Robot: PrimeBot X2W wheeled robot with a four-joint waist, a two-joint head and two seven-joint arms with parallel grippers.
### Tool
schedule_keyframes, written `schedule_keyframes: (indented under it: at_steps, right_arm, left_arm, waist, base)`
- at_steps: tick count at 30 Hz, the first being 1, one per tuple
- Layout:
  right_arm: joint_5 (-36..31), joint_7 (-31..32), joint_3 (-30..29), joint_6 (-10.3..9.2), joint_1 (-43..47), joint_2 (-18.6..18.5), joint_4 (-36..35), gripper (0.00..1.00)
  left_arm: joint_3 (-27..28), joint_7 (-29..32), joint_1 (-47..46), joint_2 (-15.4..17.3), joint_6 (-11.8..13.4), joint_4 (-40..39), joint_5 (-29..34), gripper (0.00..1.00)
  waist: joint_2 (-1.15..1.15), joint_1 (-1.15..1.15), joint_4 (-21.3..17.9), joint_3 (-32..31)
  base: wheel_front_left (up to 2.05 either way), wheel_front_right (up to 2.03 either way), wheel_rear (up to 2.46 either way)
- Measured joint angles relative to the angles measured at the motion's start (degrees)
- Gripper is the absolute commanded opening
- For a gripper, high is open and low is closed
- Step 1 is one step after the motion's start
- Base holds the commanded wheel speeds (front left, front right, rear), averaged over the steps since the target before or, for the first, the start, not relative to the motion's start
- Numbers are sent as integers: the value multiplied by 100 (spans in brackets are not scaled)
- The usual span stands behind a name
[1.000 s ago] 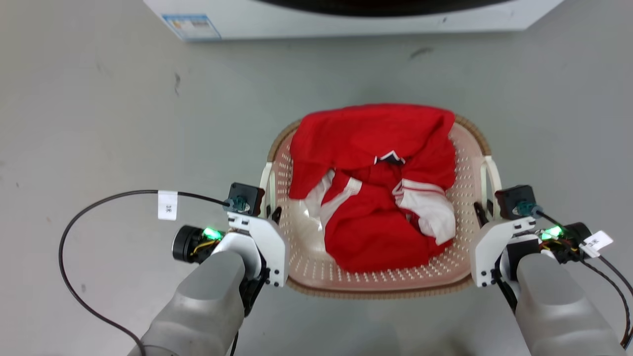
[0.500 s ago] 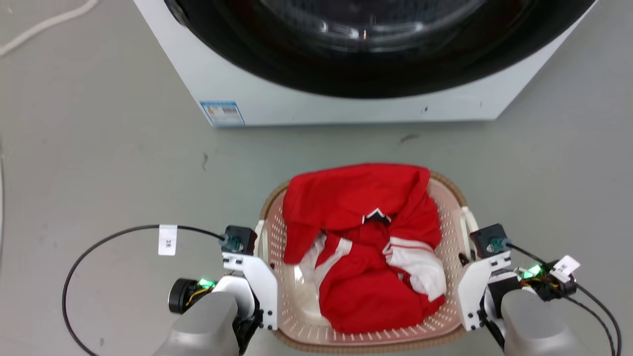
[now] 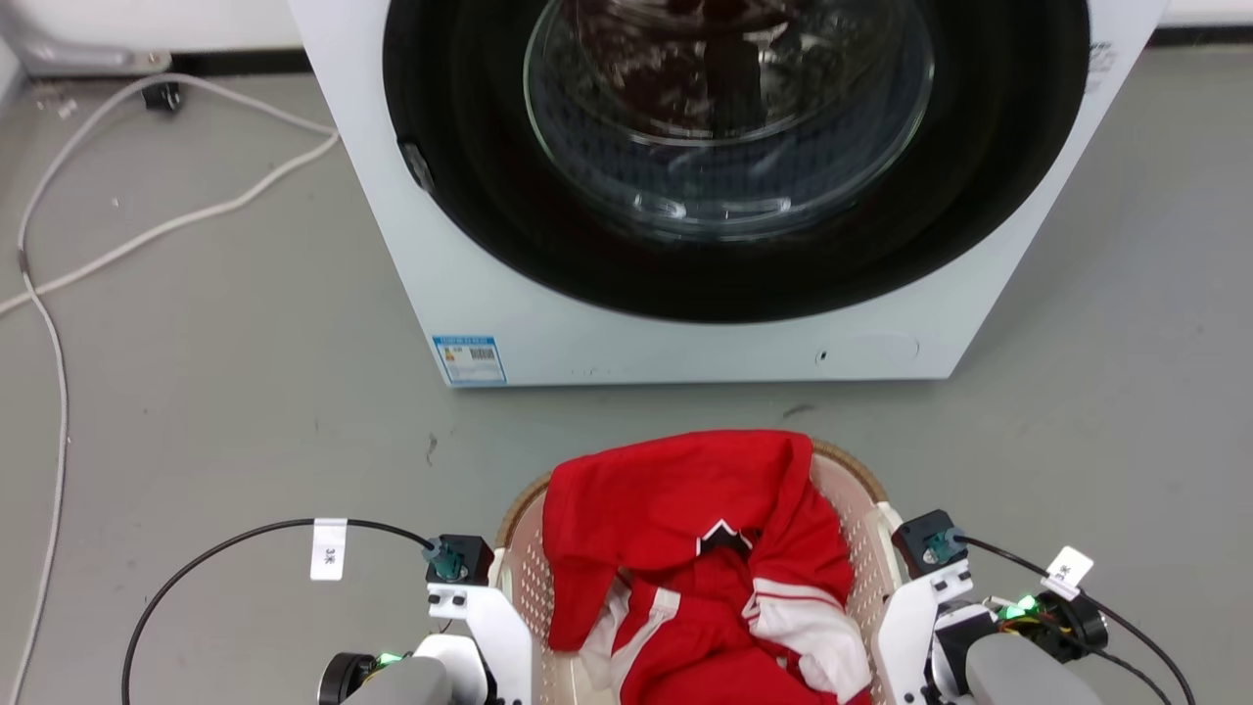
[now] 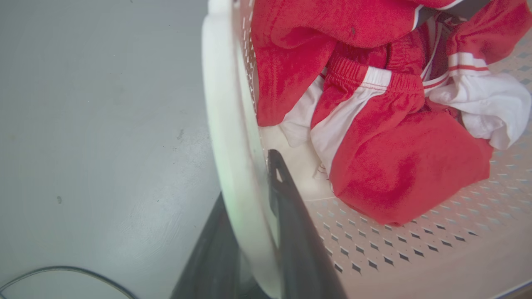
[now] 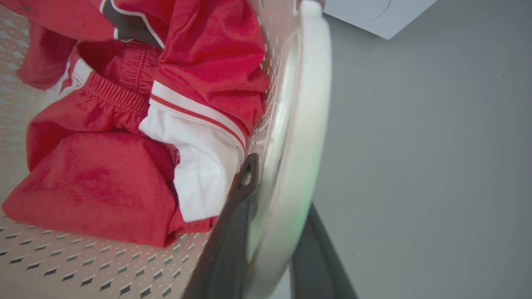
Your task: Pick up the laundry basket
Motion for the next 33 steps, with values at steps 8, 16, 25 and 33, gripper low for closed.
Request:
schedule_keyframes:
  at_steps: [8,16,25,33]
  right_arm:
    - [610,169,598,-8,138,-4,-35,0]
    - [914,360,920,-26,174,-19,-16,0]
    - [1220,472,1224,-26,196,-53,-10,0]
    - [1426,486,1421,-26,196,-85,-7,0]
  left_arm:
    - [-120,212,108,112,-8,-84,-155,0]
    - [-220,377,201,130,-8,-110,-302,0]
    - [-321,432,223,158,-8,-138,-447,0]
    - [-411,424,240,160,-8,-130,-560,0]
  waist:
    - [0,0,-8,-542]
    - [0,0,36,-804]
    - [0,1,8,-978]
    - [0,1,-33,-1027]
  base:
    - [0,0,0]
    - [0,0,0]
    - [0,0,0]
    - [0,0,0]
